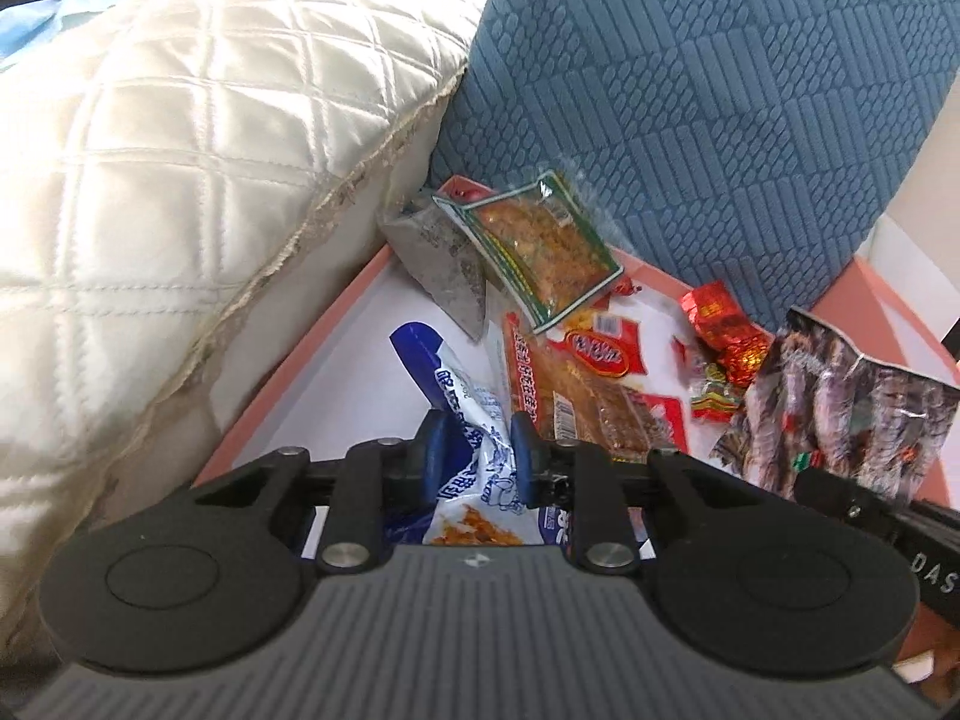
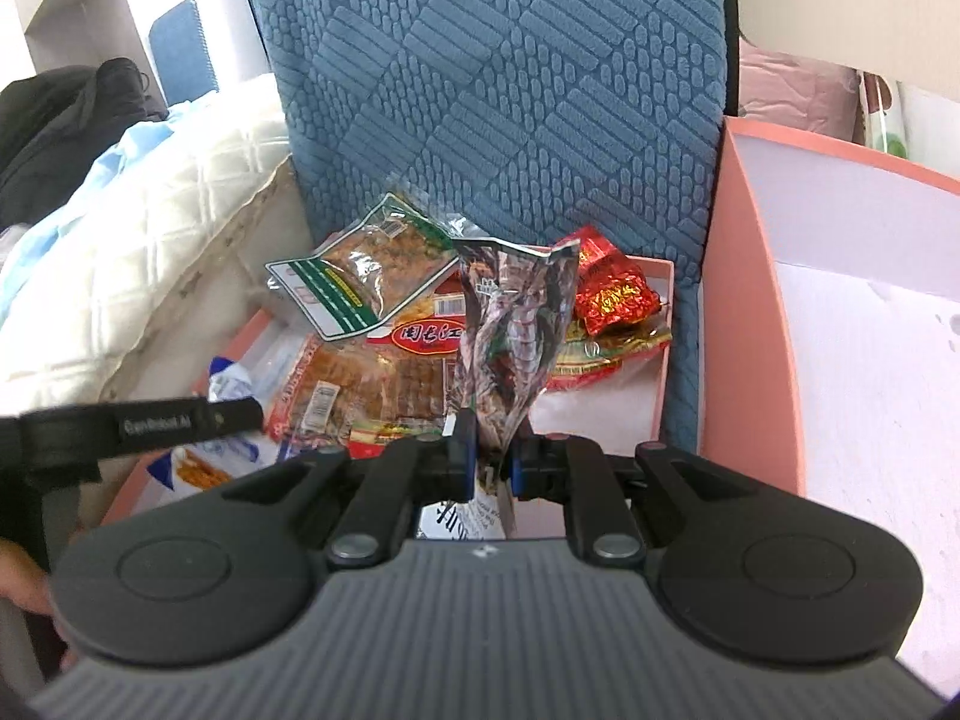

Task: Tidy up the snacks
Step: 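Grasp the red spicy-strip bag with the left gripper while the right gripper holds the shrimp bag, then lift both held bags up off the tray with both grippers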

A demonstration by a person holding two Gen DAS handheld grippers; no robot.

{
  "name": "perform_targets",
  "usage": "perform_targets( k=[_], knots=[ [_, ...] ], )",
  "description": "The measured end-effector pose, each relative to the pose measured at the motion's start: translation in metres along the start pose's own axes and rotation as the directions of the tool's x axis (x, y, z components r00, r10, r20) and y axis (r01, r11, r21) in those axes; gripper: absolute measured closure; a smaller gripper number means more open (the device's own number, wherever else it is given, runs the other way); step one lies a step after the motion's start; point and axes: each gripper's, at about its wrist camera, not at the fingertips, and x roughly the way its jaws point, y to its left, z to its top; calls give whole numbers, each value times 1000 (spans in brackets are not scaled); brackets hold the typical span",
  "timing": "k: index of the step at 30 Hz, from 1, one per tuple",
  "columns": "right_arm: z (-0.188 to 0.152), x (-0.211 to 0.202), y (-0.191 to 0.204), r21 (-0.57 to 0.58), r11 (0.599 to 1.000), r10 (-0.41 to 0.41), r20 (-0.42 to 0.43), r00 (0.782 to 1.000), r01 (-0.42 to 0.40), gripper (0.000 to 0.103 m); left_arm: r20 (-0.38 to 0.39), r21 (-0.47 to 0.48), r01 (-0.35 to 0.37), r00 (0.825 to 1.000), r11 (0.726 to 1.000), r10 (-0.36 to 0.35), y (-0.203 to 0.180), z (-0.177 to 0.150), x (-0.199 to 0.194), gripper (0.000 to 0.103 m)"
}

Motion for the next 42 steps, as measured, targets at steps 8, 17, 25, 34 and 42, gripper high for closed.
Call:
perform_targets(
  k=[8, 17, 25, 34, 42],
  knots=[
    [-4, -21, -2, 27, 1000, -5, 43, 999, 4, 90, 30, -27, 34, 999, 999, -33, -3, -8, -32, 78],
    [-25, -32, -6, 39, 999, -18, 17, 1000, 17, 91, 75, -118, 153, 987, 981, -145, 0, -15, -67, 82],
    [-31, -37, -2, 13, 1000, -23, 16, 1000, 23, 93, 55, -154, 208, 978, 966, -202, 4, -20, -78, 91],
    [-33, -32, 0, -8, 1000, -19, -10, 1000, 19, 95, -33, -169, 181, 981, 969, -189, 3, -27, -47, 88],
    [-36, -29, -1, -1, 1000, 15, -26, 1000, -15, 91, -99, -89, 165, 980, 982, -173, -19, -15, -7, 34]
  ],
)
